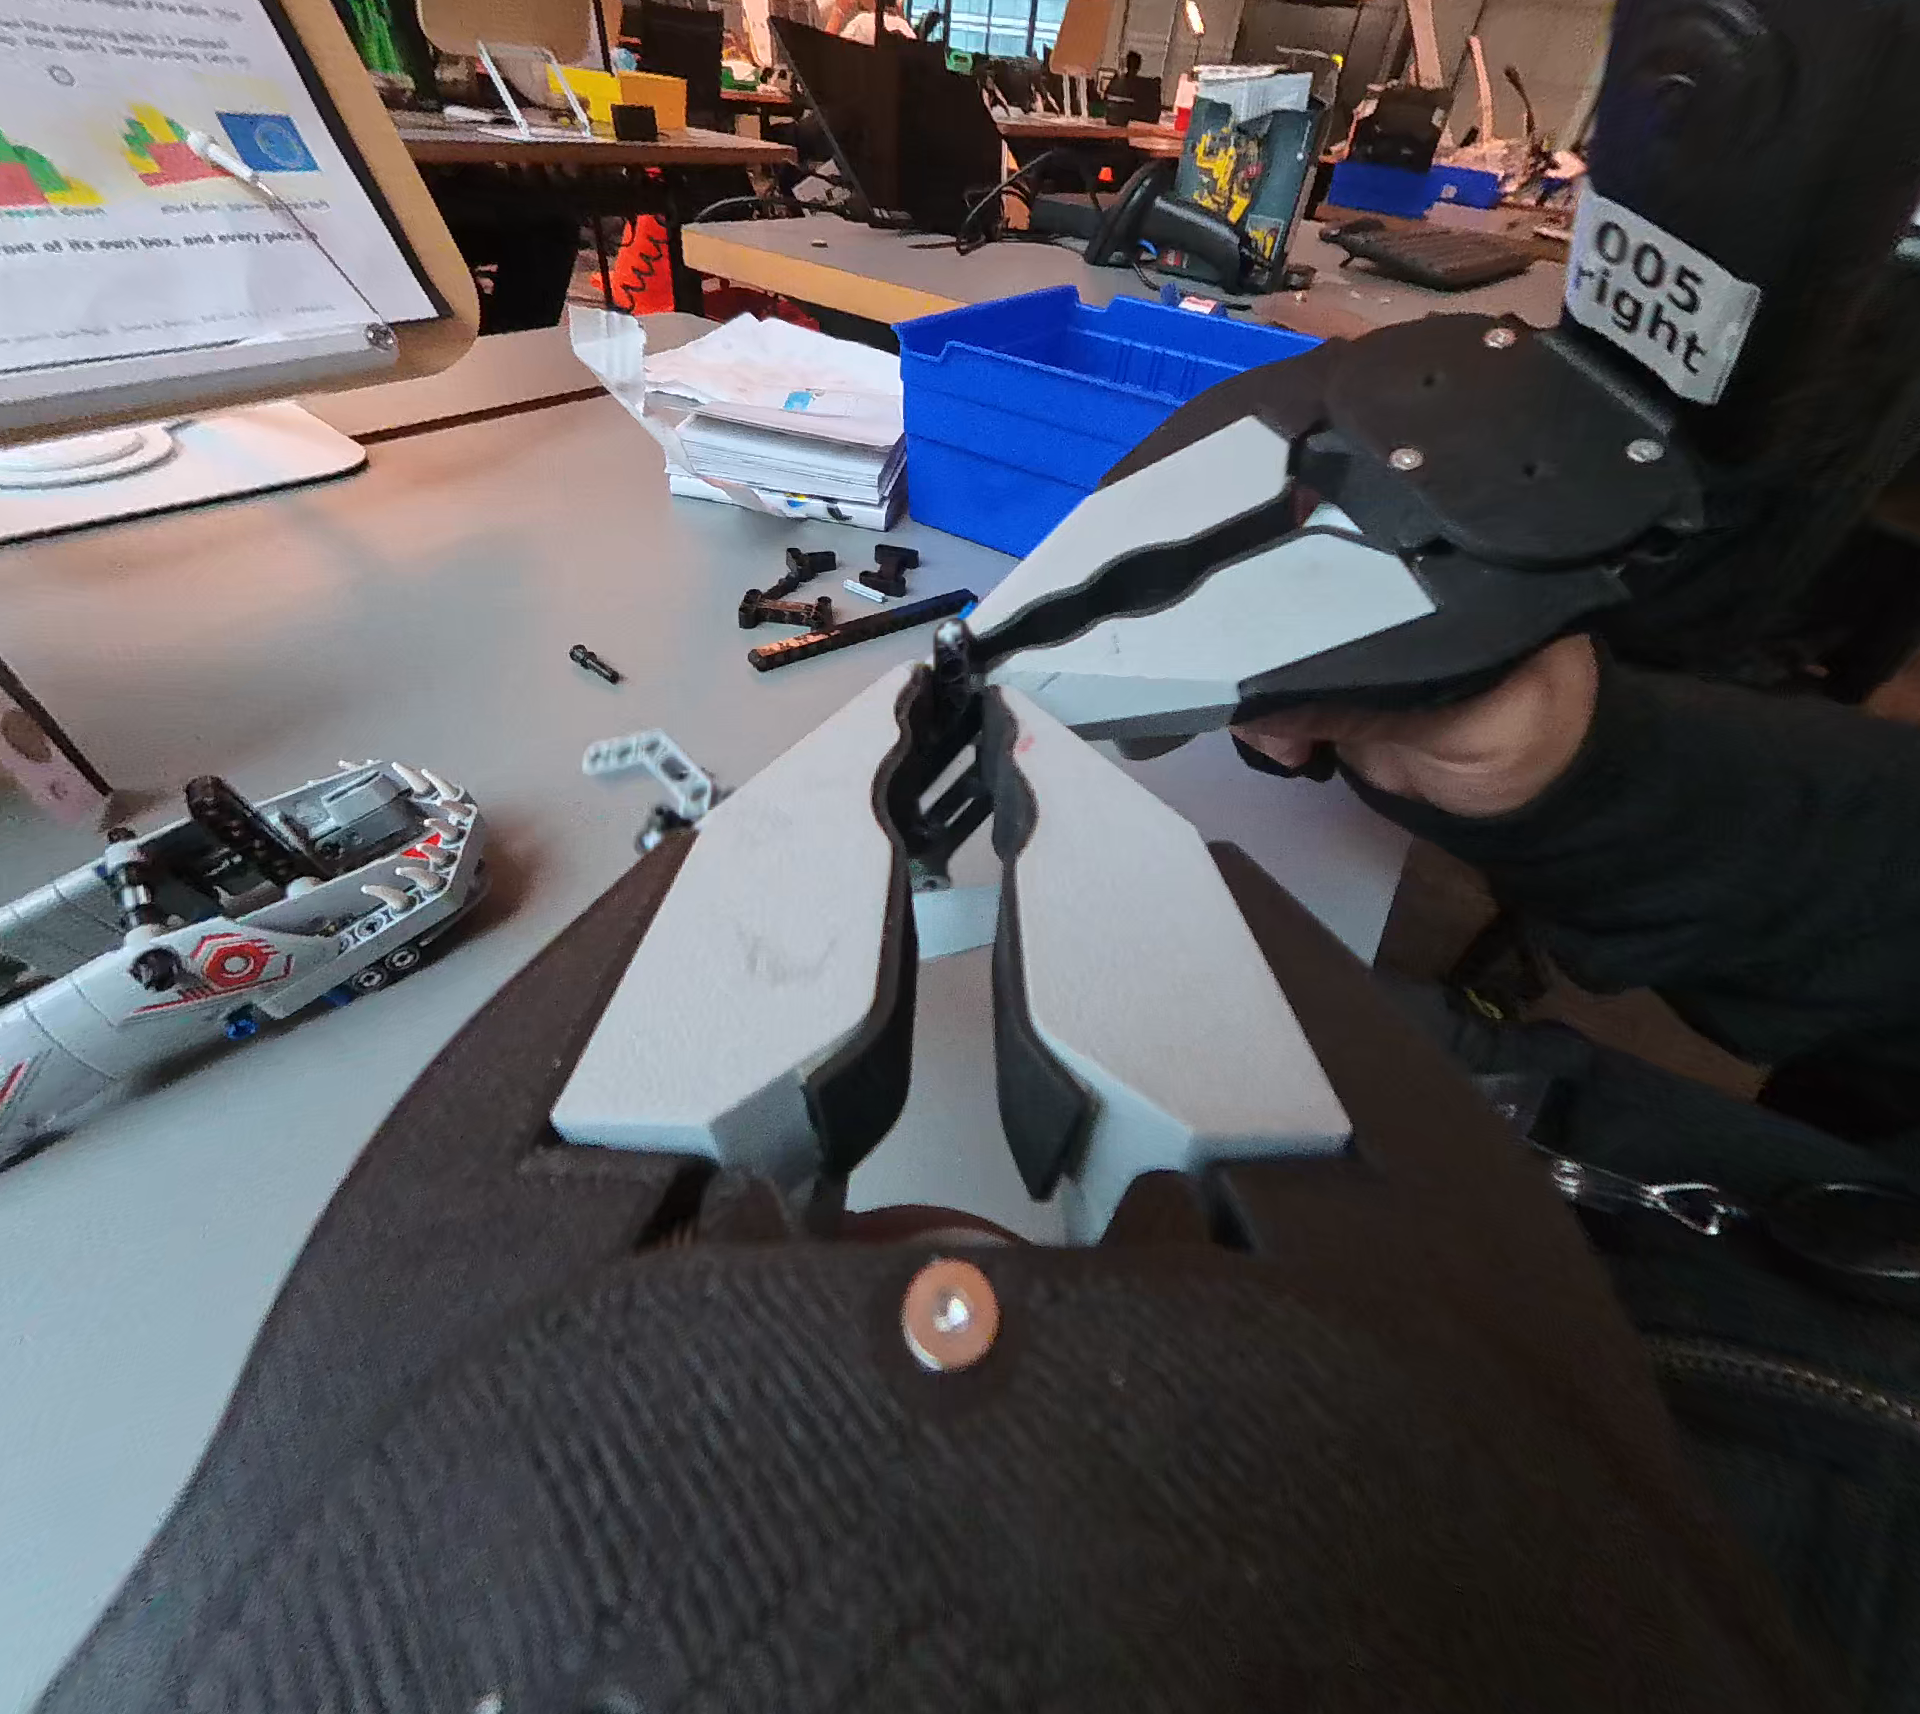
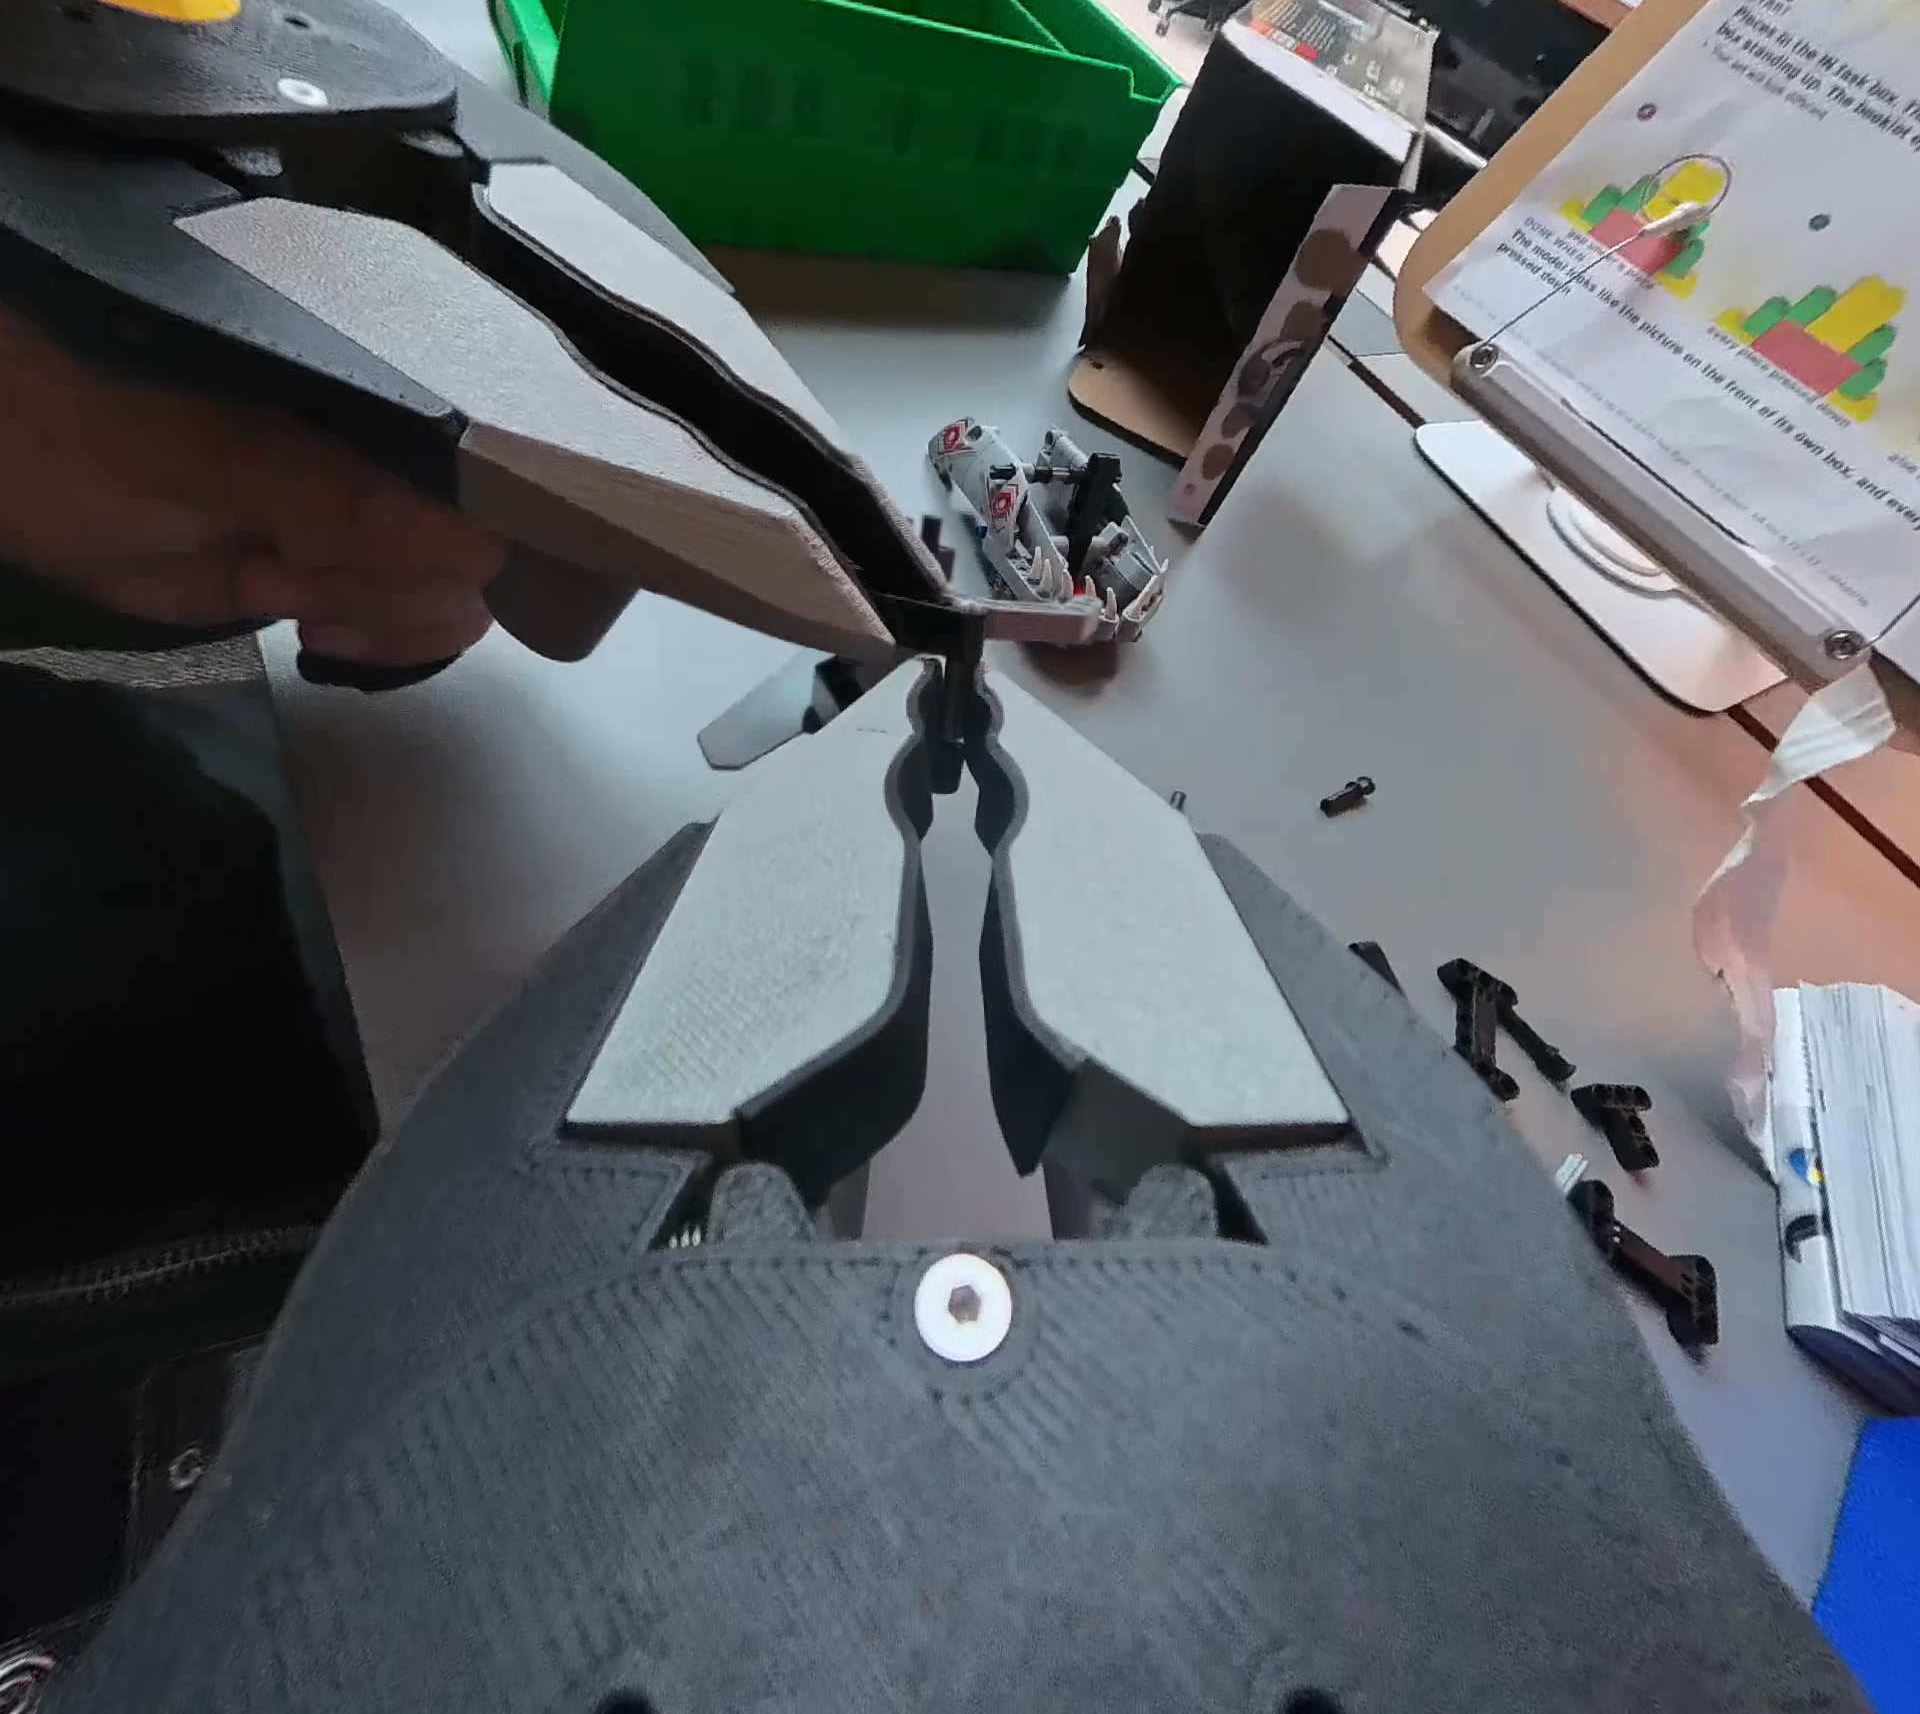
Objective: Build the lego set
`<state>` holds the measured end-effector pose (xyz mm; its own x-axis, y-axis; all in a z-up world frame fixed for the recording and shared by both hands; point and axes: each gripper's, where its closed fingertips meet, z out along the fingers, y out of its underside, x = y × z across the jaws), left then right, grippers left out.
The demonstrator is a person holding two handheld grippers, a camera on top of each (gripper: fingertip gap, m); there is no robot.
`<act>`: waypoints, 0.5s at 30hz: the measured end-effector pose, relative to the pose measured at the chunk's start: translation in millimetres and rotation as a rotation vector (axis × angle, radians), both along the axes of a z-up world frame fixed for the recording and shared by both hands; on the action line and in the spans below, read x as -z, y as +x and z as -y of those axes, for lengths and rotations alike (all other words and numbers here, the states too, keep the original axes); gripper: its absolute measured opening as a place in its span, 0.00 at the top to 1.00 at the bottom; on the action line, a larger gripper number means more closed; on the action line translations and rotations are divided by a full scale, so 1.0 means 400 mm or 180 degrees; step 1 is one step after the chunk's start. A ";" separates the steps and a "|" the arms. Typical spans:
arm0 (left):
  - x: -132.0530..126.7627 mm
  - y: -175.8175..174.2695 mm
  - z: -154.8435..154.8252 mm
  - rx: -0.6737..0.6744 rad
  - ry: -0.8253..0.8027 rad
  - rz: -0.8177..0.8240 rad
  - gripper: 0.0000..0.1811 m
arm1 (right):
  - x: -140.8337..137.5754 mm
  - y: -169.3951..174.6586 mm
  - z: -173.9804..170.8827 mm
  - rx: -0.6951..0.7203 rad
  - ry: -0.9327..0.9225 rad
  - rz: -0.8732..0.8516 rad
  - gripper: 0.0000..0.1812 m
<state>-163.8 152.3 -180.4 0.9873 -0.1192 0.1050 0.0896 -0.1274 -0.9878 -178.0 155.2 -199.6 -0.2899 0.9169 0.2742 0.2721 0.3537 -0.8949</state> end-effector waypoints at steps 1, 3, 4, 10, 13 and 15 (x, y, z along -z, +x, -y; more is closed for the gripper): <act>0.004 -0.002 -0.001 0.0000 -0.0021 0.0050 0.97 | 0.004 -0.001 -0.002 0.0009 0.0037 -0.0002 0.99; 0.014 -0.006 -0.004 0.0034 -0.0077 0.0138 0.98 | 0.011 -0.002 -0.005 0.0018 0.0065 -0.0006 0.99; 0.014 -0.006 -0.004 0.0054 -0.0088 0.0201 0.98 | 0.010 -0.001 -0.005 0.0018 0.0101 -0.0015 0.99; -0.121 -0.173 0.065 -0.0422 0.0542 0.0718 1.00 | 0.078 0.020 -0.084 0.0277 0.0280 0.0296 1.00; -0.175 -0.175 0.094 0.0105 0.0320 0.0500 1.00 | 0.011 0.003 -0.042 0.0016 -0.0498 0.0101 1.00; -0.120 -0.101 0.062 0.0354 -0.0065 0.0246 1.00 | 0.008 -0.024 -0.040 0.0114 -0.0118 0.0081 1.00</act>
<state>-204.0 127.4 -132.6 0.9570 -0.2245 0.1837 0.1496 -0.1608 -0.9756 -187.5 171.1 -202.8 -0.2630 0.9363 0.2328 0.3069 0.3099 -0.8999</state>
